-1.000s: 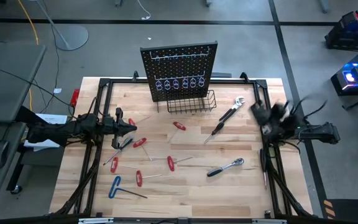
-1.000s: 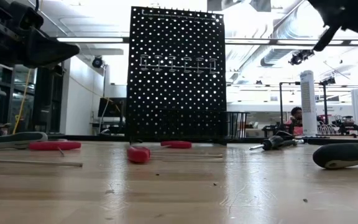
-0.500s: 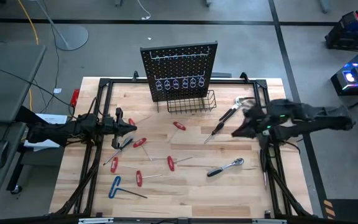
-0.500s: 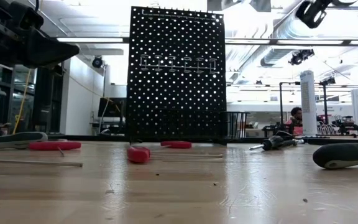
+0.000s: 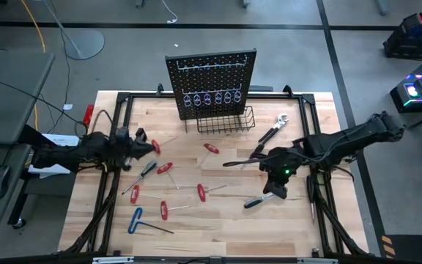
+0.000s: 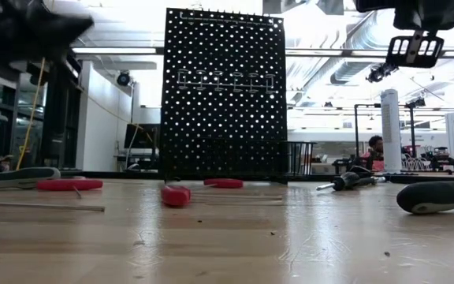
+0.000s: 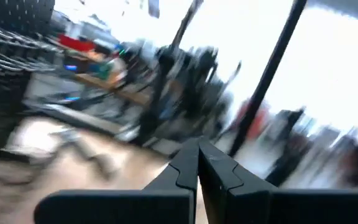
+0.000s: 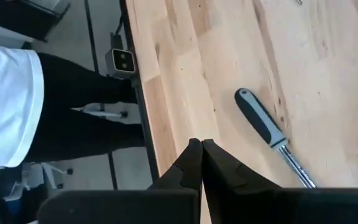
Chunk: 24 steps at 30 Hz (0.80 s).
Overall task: Hang tools onto peg board
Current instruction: Hang the black screwdriver on the peg board
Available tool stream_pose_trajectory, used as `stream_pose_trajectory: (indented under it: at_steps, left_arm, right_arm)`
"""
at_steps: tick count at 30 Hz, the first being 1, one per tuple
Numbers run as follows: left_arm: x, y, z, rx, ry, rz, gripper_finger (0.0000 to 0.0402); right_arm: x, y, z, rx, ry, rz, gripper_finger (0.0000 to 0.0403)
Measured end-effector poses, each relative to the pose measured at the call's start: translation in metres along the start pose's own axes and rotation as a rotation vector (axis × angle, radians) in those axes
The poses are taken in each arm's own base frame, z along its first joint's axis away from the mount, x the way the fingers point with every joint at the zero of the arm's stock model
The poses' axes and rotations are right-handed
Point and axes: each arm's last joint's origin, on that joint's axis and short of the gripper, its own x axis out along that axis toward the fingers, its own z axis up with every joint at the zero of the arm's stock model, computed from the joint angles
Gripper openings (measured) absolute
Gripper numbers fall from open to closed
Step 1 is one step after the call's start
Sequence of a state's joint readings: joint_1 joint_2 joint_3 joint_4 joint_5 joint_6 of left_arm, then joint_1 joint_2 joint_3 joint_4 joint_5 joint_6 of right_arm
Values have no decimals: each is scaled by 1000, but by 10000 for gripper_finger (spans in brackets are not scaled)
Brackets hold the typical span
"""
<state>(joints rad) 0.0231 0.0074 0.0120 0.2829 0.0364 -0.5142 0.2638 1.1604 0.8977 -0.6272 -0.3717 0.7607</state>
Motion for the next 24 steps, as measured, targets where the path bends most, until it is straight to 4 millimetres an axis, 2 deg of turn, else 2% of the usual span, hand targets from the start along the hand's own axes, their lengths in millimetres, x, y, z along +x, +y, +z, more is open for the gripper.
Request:
stream_pose_trajectory:
  at_steps: [3, 5, 12, 17, 20, 24]
  left_arm:
    - [-1, -5, 14, -201, -171, -12, 1]
    - [1, -8, 21, -222, -173, -7, 0]
    - [31, -17, 26, -161, 319, 216, 0]
    - [64, -27, 36, -40, 622, 332, 0]
    - [84, -29, 34, 33, 750, 387, 0]
    - [107, -26, 19, 10, 882, 434, 4]
  right_arm:
    - [-1, -1, 2, -1, -32, -44, 0]
    - [-3, -4, 3, 15, -62, -91, 0]
    - [-9, -18, 14, 97, -127, -144, 0]
    - [-17, -37, 12, 243, -104, -285, 3]
    - [-21, -50, 10, 350, -164, -444, 27]
    - [-21, -69, 17, 562, -404, -567, 91]
